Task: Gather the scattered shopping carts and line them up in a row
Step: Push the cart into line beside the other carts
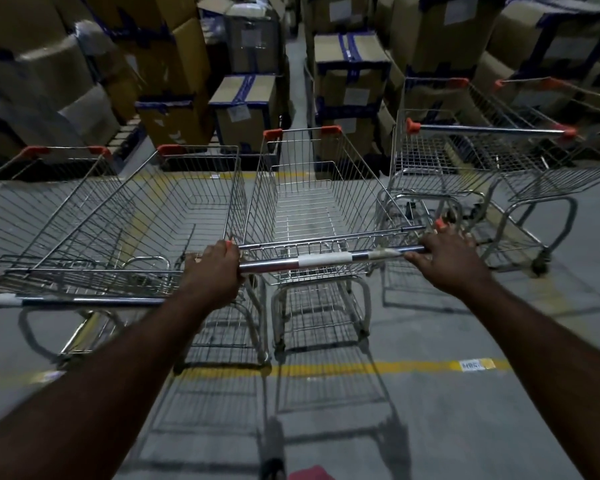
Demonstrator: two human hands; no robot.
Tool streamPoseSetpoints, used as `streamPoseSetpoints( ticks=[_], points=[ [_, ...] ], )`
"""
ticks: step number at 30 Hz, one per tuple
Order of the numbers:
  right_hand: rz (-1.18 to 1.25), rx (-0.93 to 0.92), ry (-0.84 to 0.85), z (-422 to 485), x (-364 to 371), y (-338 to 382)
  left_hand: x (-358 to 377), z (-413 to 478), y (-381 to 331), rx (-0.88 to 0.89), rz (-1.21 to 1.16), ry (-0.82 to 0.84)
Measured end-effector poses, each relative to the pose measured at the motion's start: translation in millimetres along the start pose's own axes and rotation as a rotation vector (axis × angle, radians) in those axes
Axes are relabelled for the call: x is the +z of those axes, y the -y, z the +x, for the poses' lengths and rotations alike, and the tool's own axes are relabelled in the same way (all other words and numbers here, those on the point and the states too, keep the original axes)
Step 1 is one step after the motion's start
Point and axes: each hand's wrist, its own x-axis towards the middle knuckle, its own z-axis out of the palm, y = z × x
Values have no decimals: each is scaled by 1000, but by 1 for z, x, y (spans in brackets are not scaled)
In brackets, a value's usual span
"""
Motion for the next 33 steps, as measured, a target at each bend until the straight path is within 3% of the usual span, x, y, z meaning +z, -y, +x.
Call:
streamPoseSetpoints(
  ticks=[17, 33],
  points=[
    [-29, 1, -55, -36, 4, -1, 9, -40, -3, -29, 180, -86],
    [-57, -35, -132, -81, 14, -4, 11, -66, -3, -82, 321, -65]
  ],
)
